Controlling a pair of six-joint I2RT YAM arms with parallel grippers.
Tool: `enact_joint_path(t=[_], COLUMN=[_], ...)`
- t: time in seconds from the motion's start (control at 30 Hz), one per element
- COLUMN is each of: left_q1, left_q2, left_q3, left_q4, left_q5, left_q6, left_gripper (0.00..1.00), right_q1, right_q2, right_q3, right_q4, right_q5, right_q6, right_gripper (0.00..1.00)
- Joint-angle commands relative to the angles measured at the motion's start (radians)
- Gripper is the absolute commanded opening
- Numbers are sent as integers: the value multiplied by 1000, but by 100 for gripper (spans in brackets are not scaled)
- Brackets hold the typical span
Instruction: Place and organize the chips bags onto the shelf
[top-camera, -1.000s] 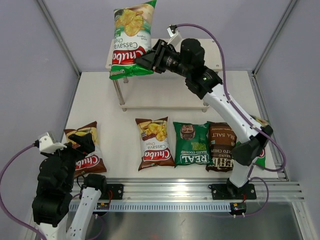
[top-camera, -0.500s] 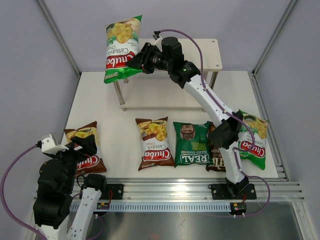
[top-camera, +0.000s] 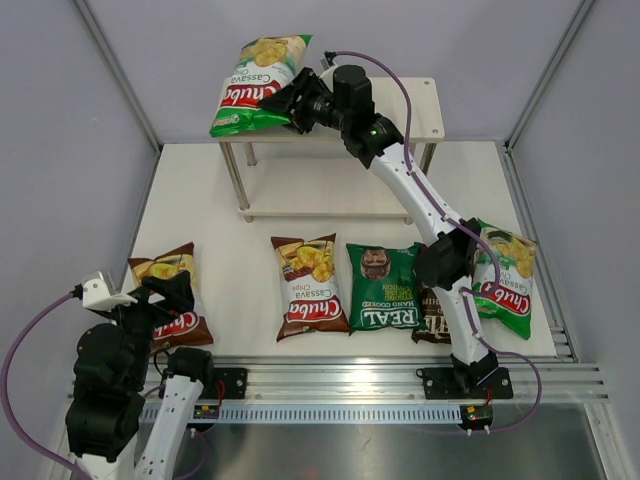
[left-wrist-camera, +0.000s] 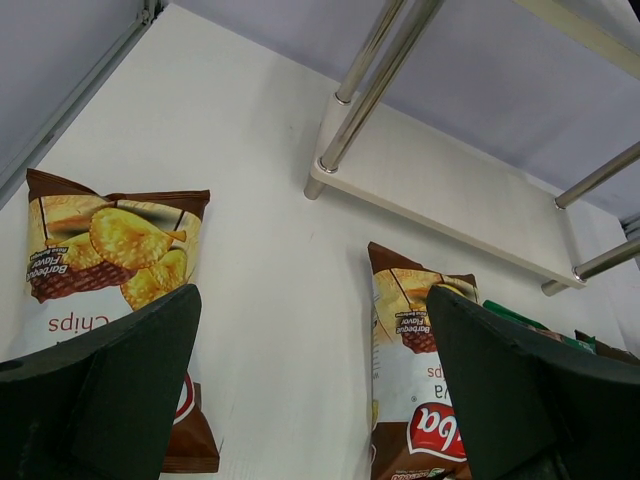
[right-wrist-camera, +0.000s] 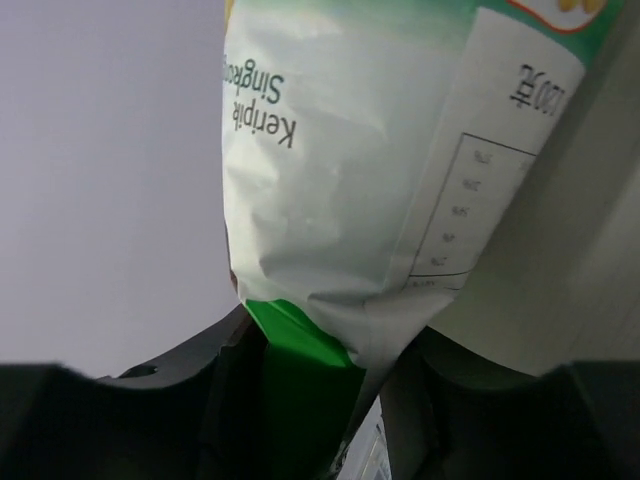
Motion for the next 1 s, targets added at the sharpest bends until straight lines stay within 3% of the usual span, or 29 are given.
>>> enact_joint_path(t=[0.0, 0.07, 0.1, 0.2, 0.37, 0.47, 0.57, 0.63, 0.8, 0.97], left_q1=[-4, -4, -4, -4, -4, -4, -4, -4, -4, -4], left_q2=[-20, -19, -20, -20, -22, -20, -16, -14, -14, -16], left_q3=[1, 1, 1, 1, 2, 2, 2, 2, 4, 4], left_q4=[45, 45, 45, 44, 40, 40, 40, 40, 39, 37], left_q5=[26, 28, 29, 31, 31, 32, 32, 32, 31, 31], left_q6=[22, 24, 22, 22, 24, 22, 22, 22, 24, 24], left_gripper=[99, 99, 99, 99, 99, 99, 99, 99, 99, 99], right_q1=[-21, -21, -21, -23, -23, -24, -23, -23, -23, -24], right_q2=[47, 26, 9, -52, -58, -89, -117, -115, -75, -51], right_q3=[117, 87, 62, -2, 67, 42, 13, 10, 38, 15], right_q4=[-35, -38, -23, -40, -179, -195, -202, -196, -184, -115], right_q5=[-13, 0, 5, 43, 89, 103, 102, 66, -33, -96], right_q6=[9, -13, -18, -66, -177, -224, -261, -267, -277, -225], right_gripper=[52, 55, 63, 73, 73, 65, 47, 41, 33, 31])
